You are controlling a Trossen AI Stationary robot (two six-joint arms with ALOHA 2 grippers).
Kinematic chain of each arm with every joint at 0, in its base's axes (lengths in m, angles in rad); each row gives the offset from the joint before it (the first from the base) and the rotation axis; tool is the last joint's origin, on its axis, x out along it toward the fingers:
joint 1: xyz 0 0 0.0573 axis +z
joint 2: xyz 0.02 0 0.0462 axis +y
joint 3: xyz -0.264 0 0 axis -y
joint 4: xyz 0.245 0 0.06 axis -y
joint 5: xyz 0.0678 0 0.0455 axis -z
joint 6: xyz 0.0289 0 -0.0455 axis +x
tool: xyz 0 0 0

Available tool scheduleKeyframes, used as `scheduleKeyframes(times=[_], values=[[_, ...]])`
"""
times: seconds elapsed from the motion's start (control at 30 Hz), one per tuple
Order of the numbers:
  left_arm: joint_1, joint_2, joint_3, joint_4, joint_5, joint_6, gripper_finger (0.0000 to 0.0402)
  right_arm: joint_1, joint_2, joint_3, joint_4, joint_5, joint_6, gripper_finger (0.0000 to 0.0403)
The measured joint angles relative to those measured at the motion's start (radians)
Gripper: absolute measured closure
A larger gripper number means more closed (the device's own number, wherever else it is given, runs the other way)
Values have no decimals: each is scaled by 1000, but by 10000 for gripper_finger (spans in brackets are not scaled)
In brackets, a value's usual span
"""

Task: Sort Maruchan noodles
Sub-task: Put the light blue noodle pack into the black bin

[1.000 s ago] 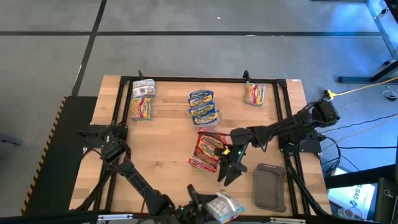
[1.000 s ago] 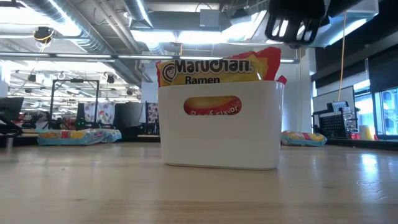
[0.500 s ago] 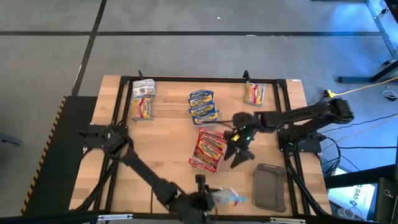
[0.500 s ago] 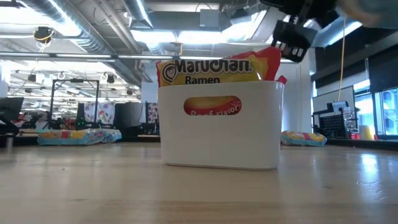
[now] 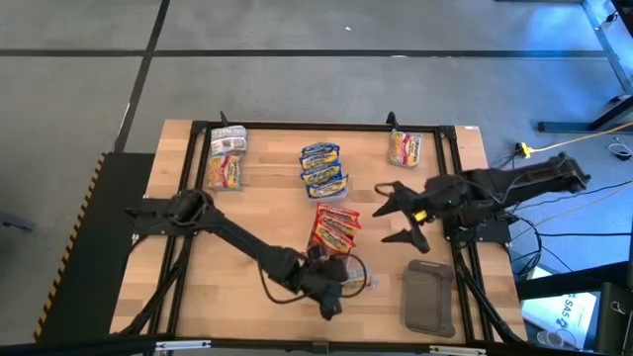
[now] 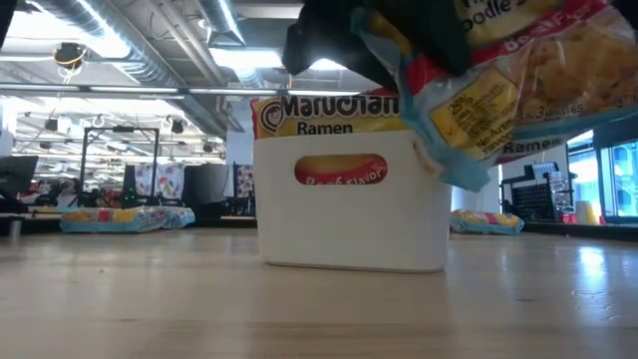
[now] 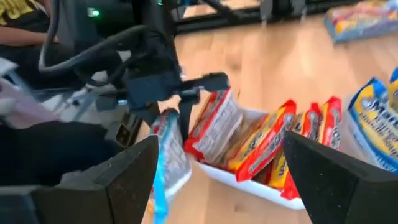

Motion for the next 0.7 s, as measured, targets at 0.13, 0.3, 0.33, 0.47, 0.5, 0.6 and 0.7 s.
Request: scheduleKeyframes(times=[0.13,0.3,0.33,0.47,0.5,0.6,0.7], values=[[15,0,0,3,11,-8,268,73,10,0,61,98,29,81],[19,0,0,3,24,-27,268,84,40,1,199,95,42,81],[19,0,0,4,23,-31,268,84,45,1,221,86,53,81],[14,0,6,7,22,-31,268,94,47,1,199,92,57,81],[14,0,16,-7,23,-31,268,109,47,1,189,92,57,81],[10,0,52,-11,23,-8,268,177,61,1,186,114,66,81],[10,0,101,-61,23,11,268,259,91,1,185,137,107,81]])
